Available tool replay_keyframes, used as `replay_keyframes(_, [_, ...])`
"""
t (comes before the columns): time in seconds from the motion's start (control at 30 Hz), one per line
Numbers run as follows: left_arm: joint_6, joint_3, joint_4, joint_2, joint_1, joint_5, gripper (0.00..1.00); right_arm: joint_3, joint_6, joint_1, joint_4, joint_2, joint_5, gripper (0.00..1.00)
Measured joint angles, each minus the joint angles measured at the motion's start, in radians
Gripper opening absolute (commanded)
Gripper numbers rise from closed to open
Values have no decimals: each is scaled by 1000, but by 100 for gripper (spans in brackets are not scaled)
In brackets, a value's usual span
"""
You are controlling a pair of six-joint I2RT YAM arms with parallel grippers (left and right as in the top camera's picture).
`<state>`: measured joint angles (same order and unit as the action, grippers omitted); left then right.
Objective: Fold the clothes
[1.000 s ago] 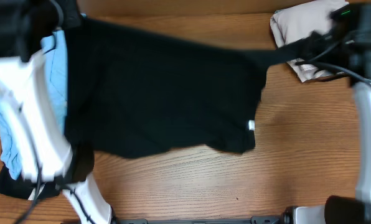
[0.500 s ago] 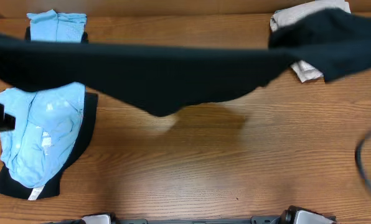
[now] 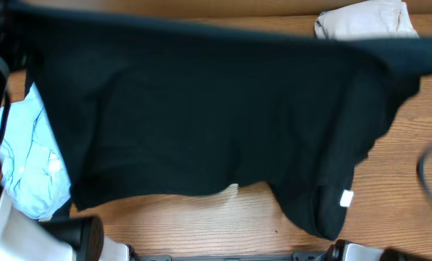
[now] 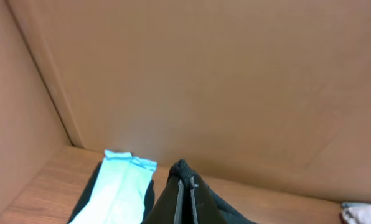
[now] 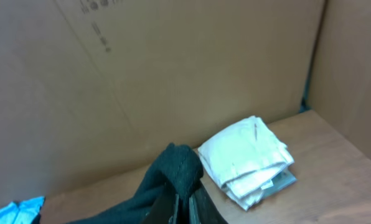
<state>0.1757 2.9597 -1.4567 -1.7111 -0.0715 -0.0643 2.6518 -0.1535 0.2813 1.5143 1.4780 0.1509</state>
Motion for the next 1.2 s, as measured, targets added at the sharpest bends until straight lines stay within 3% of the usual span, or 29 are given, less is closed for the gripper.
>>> replay_keyframes(0.33, [0,-12,287,-326,23,32,4,-11,57,-15,-389,342,83,4])
replay_keyframes(0.67, [-27,-19,492,-362,27,45,4,-19,130,-16,-606,361,97,4])
replay_keyframes(0.87, [-73,-20,438,-345,27,44,4,-24,152,-17,-570,355,96,4])
replay_keyframes(1.2, [-100,-151,109,-400,27,25,4,-174,160,-17,-296,439,169,4])
